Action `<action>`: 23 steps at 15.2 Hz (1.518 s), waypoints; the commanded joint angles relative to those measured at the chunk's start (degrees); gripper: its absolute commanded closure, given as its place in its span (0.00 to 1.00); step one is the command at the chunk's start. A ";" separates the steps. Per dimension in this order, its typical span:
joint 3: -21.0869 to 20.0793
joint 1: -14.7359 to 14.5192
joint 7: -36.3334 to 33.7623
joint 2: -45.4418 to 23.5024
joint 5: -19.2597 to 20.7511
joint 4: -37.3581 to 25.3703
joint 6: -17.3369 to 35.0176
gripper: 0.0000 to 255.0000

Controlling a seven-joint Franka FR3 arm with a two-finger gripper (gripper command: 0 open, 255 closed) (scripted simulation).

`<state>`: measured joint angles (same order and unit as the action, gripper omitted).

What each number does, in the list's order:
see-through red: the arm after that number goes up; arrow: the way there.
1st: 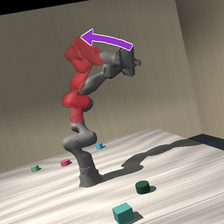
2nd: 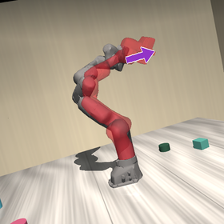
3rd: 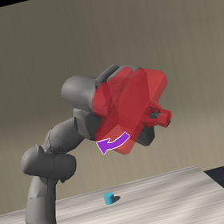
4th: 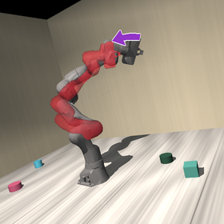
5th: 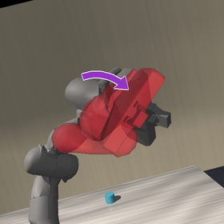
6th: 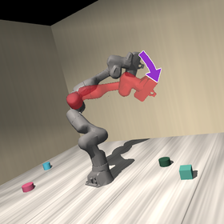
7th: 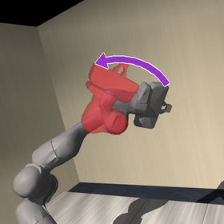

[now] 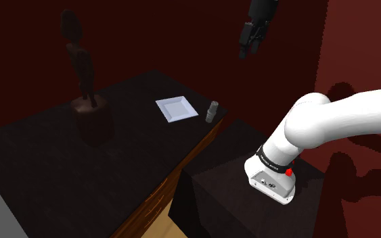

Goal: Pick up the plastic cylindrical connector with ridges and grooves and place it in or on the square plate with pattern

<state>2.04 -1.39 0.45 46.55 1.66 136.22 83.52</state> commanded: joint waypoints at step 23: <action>18.38 3.52 18.95 -26.91 8.97 16.93 45.18 0.00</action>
<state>19.56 2.31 18.42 22.33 10.80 153.29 126.00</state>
